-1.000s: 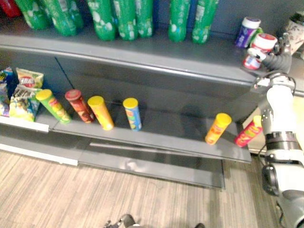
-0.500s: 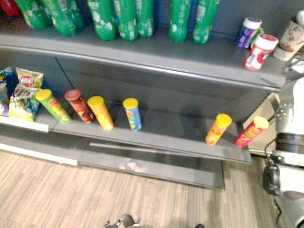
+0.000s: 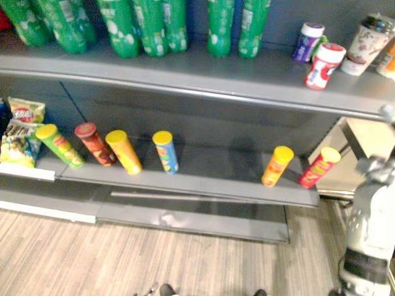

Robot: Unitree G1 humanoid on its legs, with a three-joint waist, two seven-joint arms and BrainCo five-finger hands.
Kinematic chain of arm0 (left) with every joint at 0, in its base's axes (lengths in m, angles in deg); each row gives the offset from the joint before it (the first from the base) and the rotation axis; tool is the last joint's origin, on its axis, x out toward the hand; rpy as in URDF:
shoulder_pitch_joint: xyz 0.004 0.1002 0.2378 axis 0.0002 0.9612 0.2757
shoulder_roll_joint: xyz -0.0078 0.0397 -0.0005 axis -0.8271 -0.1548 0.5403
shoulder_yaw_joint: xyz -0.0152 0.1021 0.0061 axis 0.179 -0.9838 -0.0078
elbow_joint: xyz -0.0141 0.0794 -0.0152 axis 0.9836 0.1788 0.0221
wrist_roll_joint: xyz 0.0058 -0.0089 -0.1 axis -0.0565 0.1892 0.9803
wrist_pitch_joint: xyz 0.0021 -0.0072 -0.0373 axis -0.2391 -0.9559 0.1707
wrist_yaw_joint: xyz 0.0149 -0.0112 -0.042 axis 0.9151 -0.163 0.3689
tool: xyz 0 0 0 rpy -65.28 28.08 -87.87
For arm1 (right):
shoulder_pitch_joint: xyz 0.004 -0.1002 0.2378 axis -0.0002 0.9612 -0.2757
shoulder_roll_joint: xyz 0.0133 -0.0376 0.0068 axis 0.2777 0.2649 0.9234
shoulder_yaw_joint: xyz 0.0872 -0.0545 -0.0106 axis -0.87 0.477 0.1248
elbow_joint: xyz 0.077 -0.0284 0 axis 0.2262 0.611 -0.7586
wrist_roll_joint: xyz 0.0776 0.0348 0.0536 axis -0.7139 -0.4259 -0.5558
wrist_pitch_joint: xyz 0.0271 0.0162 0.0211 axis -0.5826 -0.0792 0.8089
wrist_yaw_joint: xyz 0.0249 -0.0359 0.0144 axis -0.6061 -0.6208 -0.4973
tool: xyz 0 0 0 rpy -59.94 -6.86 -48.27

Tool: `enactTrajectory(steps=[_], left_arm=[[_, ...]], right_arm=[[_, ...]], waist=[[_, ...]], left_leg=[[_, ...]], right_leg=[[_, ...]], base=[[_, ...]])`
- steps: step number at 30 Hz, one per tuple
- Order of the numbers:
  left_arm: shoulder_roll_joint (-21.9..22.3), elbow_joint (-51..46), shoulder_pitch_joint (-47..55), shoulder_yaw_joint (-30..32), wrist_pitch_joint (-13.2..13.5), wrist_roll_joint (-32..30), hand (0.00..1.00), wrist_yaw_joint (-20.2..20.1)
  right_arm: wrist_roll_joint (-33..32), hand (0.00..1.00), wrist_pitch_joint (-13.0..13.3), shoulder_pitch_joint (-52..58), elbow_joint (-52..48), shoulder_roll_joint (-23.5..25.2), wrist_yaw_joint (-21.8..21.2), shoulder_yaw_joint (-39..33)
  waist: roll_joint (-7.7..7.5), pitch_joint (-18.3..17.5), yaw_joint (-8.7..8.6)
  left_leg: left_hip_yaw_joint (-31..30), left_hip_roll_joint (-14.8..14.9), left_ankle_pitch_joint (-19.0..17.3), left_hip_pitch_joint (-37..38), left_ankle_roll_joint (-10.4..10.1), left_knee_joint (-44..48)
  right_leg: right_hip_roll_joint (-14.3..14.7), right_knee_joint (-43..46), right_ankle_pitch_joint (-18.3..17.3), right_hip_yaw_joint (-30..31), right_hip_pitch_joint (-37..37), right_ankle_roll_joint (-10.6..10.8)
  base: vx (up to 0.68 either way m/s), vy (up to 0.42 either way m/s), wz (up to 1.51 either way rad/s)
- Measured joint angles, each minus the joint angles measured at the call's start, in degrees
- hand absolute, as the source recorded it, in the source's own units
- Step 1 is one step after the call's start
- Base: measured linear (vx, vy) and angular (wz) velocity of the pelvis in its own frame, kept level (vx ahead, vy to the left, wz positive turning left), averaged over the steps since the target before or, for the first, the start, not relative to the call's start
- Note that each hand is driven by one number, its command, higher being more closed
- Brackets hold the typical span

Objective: Put the gum and the chips on the shelf.

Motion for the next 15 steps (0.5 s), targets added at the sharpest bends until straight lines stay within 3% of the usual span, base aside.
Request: enactTrajectory(steps=[2, 7, 10, 15], left_arm=[[0.1, 0.0, 0.0, 0.5, 0.0, -0.1, 0.0, -0.3], [0.4, 0.0, -0.1, 1.6, 0.1, -0.1, 0.0, -0.5], [0.2, 0.1, -0.1, 1.5, 0.1, -0.1, 0.0, -0.9], [-0.2, 0.4, -0.4, -0.1, 0.2, -0.1, 0.0, -0.9]], right_arm=[[-2.5, 0.0, -0.9, 8.5, -0.1, 2.2, -4.6, 2.6], [-6.9, 0.0, -2.3, 19.6, 1.5, 5.4, -10.9, 8.5], [-9.3, 0.0, -3.6, 22.6, 7.9, 6.9, -13.3, 11.6], [-9.9, 0.0, -6.1, 23.5, 23.1, 7.7, -13.7, 12.3]], waist=[[0.06, 0.0, -0.18], [0.17, -0.1, -0.86], [0.17, -0.3, -1.38], [0.45, -0.2, -1.2]], left_leg=[[0.1, 0.0, -0.1, 0.0, 0.0, 0.0], [0.1, 0.0, -0.3, 0.0, 0.1, 0.0], [0.2, 0.0, -0.6, 0.0, -0.2, 0.0], [0.2, -0.1, -0.8, 0.1, -0.4, 0.0]], right_leg=[[0.0, 0.0, 0.0, 0.2, -0.2, 0.0], [0.0, 0.0, 0.0, 0.2, -0.2, 0.0], [0.0, -0.1, 0.0, 0.5, -0.3, 0.0], [0.0, -0.2, 0.0, 0.5, -0.1, 0.0]], base=[[0.0, 0.0, -0.04], [0.0, 0.0, 0.0], [0.0, 0.0, 0.0], [0.0, 0.0, 0.0]])
